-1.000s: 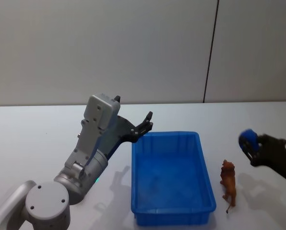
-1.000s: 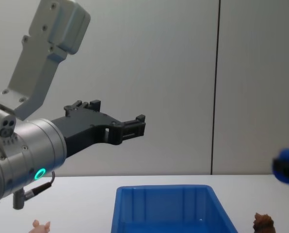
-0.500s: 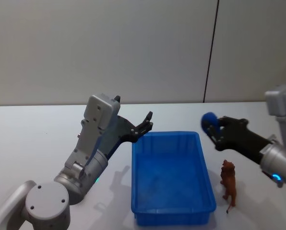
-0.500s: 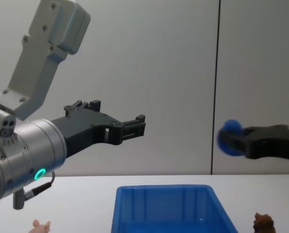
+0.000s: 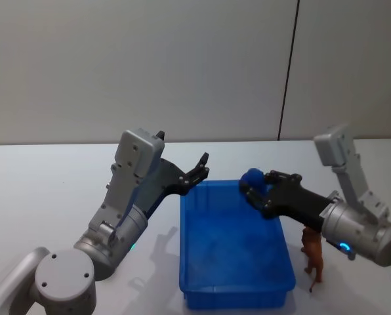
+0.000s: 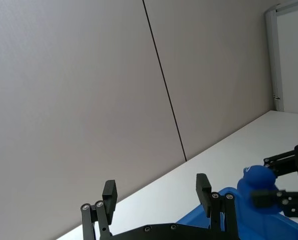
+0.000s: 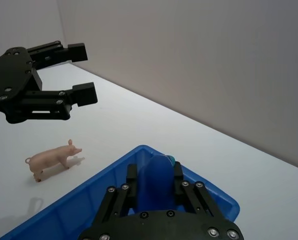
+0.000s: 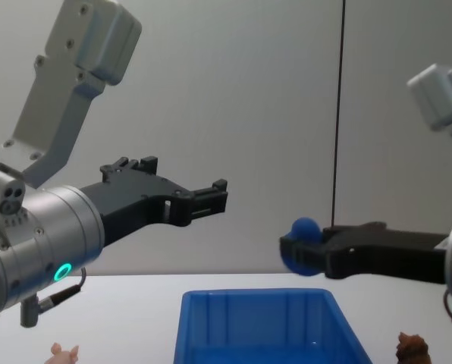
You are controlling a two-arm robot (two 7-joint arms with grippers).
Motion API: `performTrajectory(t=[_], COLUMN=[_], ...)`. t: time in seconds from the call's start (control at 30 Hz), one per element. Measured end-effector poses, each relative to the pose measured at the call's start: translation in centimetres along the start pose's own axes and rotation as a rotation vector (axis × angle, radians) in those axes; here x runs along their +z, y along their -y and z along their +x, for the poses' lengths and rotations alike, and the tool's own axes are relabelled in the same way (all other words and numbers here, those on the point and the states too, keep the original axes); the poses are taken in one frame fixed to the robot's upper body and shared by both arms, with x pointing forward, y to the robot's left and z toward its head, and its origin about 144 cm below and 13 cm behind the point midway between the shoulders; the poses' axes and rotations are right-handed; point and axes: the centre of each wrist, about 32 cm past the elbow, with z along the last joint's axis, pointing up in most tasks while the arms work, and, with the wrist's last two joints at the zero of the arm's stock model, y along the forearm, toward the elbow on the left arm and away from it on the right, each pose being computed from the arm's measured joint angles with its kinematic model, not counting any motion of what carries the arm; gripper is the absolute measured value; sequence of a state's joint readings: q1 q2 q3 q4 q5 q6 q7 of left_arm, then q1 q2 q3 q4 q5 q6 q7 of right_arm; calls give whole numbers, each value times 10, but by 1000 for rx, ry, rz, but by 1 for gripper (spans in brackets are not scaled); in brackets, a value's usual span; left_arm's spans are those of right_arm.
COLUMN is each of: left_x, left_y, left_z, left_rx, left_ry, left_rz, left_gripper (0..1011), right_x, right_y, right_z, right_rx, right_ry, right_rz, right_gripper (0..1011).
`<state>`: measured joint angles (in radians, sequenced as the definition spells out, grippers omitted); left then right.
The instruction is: Pick up the two dolls from the table and place them into the box.
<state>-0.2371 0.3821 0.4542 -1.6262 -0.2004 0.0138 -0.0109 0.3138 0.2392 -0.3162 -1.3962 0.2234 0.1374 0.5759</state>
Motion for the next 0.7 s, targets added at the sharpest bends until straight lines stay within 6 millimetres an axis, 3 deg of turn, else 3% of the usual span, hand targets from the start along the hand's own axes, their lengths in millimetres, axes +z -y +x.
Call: performTrajectory(t=[0.7], left_x=[0], left_y=[0], left_z=[0], left_rx=[0], left_ry=[0], left_rz=[0], left_gripper=[1001], right_x=[-1], right_y=[-5], right_z=[-3], right_rx=[15], right_ry=[11], right_rz=[7], right_gripper=[976])
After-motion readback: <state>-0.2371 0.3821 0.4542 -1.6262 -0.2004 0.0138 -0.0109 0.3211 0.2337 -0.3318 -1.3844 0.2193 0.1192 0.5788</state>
